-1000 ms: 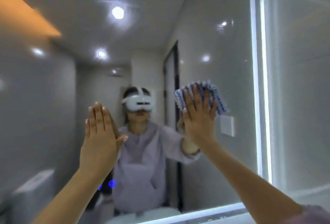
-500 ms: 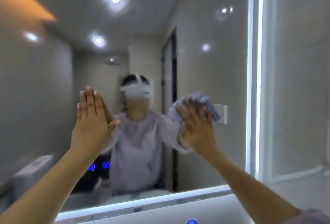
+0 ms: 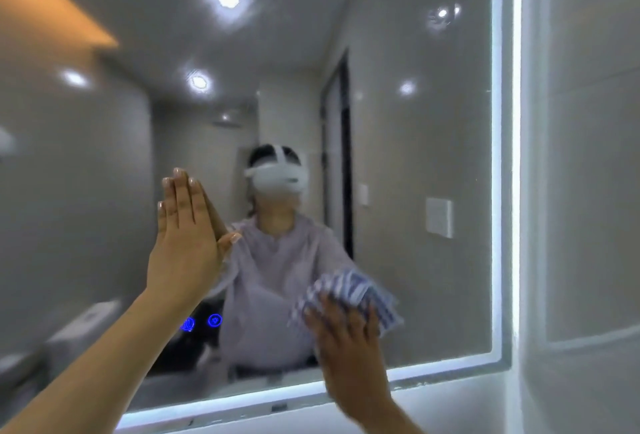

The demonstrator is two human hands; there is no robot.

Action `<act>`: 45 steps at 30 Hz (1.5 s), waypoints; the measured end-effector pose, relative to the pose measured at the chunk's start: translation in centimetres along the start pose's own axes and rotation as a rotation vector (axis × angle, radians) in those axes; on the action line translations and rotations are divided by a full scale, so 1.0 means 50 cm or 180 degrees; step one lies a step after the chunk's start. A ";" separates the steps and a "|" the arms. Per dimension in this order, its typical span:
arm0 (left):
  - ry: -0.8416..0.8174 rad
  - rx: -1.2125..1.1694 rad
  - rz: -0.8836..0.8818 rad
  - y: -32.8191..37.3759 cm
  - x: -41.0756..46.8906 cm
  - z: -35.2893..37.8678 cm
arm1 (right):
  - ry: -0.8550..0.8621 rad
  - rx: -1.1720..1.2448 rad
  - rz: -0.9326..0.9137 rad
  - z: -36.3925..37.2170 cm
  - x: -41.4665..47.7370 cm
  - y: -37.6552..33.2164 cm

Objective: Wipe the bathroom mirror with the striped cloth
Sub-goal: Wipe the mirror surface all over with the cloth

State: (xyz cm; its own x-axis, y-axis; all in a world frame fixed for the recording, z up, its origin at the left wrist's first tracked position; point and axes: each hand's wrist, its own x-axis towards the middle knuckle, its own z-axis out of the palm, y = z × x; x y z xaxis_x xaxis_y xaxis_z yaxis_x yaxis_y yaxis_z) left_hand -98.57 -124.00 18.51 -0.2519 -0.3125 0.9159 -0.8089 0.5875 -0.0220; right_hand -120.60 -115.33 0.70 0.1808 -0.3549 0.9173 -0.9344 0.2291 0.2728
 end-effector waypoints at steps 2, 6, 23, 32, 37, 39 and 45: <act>0.0035 0.0064 0.0033 0.001 0.004 -0.001 | -0.0044 -0.0082 -0.0287 0.029 -0.065 -0.039; -0.0008 0.0100 0.0009 0.003 0.005 -0.004 | -0.0174 0.0028 -0.0480 0.019 -0.088 -0.024; 0.0010 -0.0025 -0.0002 0.003 0.001 0.001 | 0.0136 0.0345 0.2010 -0.025 0.118 -0.016; -0.0016 -0.0061 -0.0018 -0.002 -0.005 -0.001 | -0.0618 0.0733 0.0135 -0.010 -0.053 -0.200; -0.0004 -0.0236 -0.0008 0.003 0.000 -0.002 | -0.0550 0.0222 0.0621 -0.008 -0.099 -0.082; -0.0034 -0.0176 -0.0003 0.004 0.001 0.001 | -0.0536 -0.0213 0.1368 -0.013 -0.115 0.005; 0.0031 -0.0262 0.0005 0.008 0.002 -0.003 | -0.0921 -0.0113 0.2947 -0.032 -0.092 0.080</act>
State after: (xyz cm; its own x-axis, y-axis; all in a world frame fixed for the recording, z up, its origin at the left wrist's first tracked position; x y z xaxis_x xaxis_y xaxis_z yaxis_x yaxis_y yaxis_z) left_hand -98.82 -123.70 18.65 -0.2478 -0.3045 0.9197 -0.7621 0.6475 0.0090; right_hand -124.68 -111.36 -1.95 -0.7085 -0.2286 0.6677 -0.6581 0.5554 -0.5083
